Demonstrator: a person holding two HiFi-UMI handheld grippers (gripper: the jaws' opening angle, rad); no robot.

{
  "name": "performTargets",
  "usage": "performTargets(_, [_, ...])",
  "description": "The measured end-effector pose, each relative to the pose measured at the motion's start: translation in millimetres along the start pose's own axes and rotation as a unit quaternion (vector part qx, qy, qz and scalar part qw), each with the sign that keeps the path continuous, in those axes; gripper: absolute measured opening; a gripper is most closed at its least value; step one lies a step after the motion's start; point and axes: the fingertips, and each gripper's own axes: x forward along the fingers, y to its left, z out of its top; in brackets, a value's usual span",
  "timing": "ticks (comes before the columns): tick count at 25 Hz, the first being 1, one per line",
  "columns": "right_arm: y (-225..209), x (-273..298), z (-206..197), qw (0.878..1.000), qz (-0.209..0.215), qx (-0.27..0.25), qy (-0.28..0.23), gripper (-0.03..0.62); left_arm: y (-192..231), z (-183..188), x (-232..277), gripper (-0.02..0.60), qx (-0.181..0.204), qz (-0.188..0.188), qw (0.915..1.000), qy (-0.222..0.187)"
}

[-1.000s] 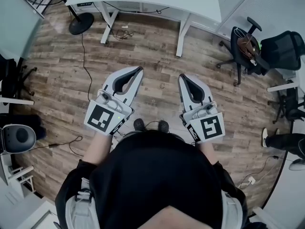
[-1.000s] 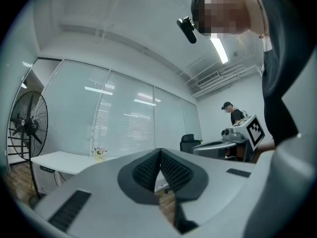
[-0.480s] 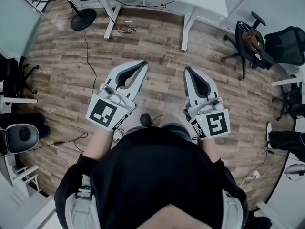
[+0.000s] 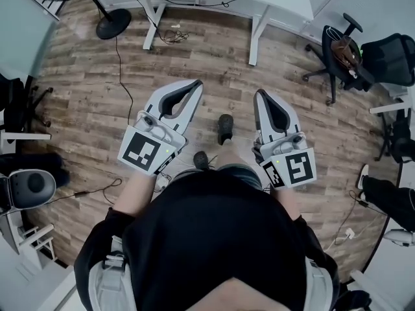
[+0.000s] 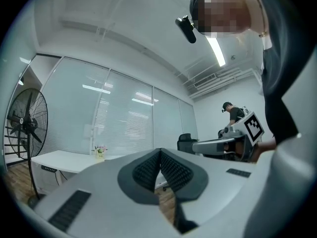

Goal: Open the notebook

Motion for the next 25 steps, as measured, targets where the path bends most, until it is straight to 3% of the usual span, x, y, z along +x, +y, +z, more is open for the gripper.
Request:
performTargets(5, [-1.4, 7.7, 0.7, 1.0, 0.01, 0.002, -0.005, 0.005, 4.2, 4.2, 8.7, 0.008, 0.025, 0.0, 0.9997, -0.004])
performTargets(9, [-13.7, 18.6, 1.4, 1.0, 0.004, -0.012, -0.013, 0.005, 13.4, 3.2, 18.4, 0.008, 0.018, 0.005, 0.9998, -0.002])
performTargets(15, [-35.8, 42.8, -19.5, 0.999, 0.015, 0.003, 0.028, 0.005, 28.5, -4.4, 40.8, 0.008, 0.015, 0.009, 0.9999, -0.002])
performTargets(25, [-87.5, 92.1, -6.3, 1.0, 0.017, 0.01, 0.0, 0.005, 68.5, -8.9, 99.4, 0.008, 0.014, 0.015, 0.9998, -0.002])
